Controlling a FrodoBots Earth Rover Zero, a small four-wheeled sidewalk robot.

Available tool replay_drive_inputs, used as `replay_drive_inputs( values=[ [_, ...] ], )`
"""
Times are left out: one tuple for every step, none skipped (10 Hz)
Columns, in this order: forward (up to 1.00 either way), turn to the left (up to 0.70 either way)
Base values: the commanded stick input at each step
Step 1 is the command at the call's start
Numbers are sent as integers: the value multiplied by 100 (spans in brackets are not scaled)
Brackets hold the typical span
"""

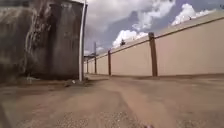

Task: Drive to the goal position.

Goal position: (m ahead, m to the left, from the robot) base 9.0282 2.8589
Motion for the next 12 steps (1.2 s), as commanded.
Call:
replay_drive_inputs(
  values=[
    [60,0],
    [60,0],
    [60,0],
    [60,0],
    [60,0],
    [60,1],
    [60,1],
    [60,1],
    [60,1],
    [60,1],
    [60,1],
    [60,2]
  ],
)
